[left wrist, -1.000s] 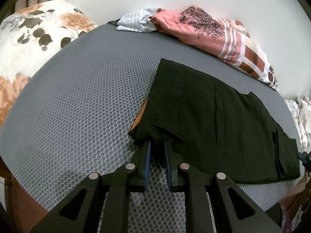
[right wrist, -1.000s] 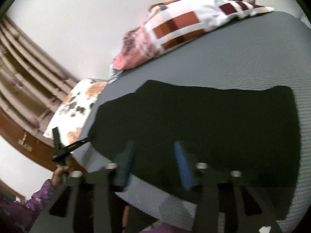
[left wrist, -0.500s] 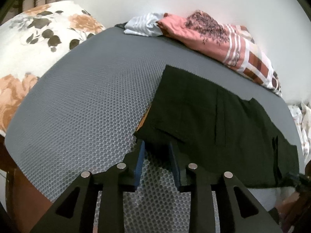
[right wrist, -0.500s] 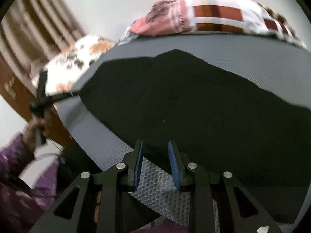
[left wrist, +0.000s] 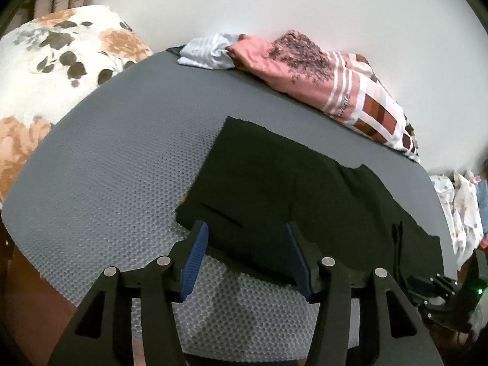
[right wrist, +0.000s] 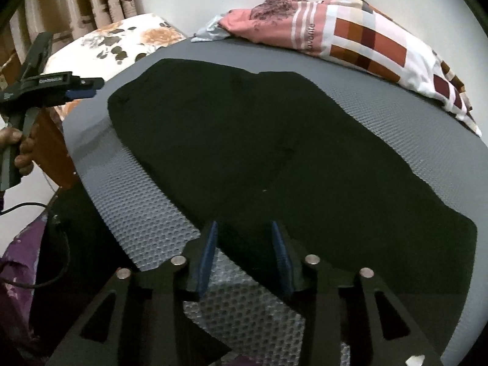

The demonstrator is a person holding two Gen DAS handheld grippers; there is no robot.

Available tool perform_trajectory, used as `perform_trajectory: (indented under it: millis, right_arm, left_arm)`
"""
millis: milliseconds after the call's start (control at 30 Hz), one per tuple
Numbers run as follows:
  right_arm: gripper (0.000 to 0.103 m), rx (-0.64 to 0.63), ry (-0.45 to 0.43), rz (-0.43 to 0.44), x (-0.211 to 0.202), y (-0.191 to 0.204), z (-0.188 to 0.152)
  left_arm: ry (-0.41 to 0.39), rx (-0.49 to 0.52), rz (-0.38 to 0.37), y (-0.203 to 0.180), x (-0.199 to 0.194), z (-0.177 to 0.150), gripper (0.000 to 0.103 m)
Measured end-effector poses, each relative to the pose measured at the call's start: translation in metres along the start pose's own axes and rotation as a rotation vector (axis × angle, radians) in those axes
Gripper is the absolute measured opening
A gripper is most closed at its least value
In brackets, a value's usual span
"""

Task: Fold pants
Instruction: 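Open the left gripper and move both grippers over the folded pants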

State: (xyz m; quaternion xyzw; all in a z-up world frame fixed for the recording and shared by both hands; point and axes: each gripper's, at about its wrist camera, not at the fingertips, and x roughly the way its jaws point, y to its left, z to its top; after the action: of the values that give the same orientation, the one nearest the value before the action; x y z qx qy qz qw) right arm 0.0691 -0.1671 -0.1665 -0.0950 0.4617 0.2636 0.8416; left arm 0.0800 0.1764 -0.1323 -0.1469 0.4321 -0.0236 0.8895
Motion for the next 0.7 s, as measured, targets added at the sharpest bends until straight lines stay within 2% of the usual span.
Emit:
perform_trajectory:
  millis: [67, 100, 133, 200, 267, 400, 533, 700]
  right_arm:
    - [0.033, -0.004, 0.001, -0.003, 0.001, 0.001, 0.0]
    - [0.026, -0.001, 0.002, -0.015, 0.002, -0.001, 0.0]
    - [0.025, 0.008, 0.004, -0.022, 0.002, -0.003, 0.001]
    - [0.01, 0.022, 0.001, 0.004, 0.0, -0.005, 0.002]
    - [0.006, 0.018, -0.004, -0.012, -0.002, -0.004, 0.004]
    - [0.005, 0.041, -0.027, 0.002, -0.006, -0.003, 0.005]
    - [0.005, 0.071, -0.045, 0.055, -0.012, -0.003, 0.005]
    - [0.008, 0.027, -0.017, 0.068, -0.005, 0.003, 0.002]
  left_arm:
    - [0.004, 0.011, 0.001, -0.001, 0.001, -0.003, 0.053]
    - [0.007, 0.014, 0.002, -0.001, 0.003, -0.004, 0.053]
    - [0.012, 0.014, 0.0, -0.002, 0.004, -0.005, 0.053]
    - [0.019, 0.014, -0.001, -0.001, 0.006, -0.006, 0.053]
    - [0.019, 0.011, 0.0, 0.0, 0.007, -0.007, 0.053]
    - [0.023, -0.003, -0.001, 0.003, 0.007, -0.008, 0.053]
    - [0.035, -0.016, -0.001, 0.006, 0.01, -0.008, 0.053]
    - [0.048, -0.014, 0.004, 0.007, 0.015, -0.011, 0.053]
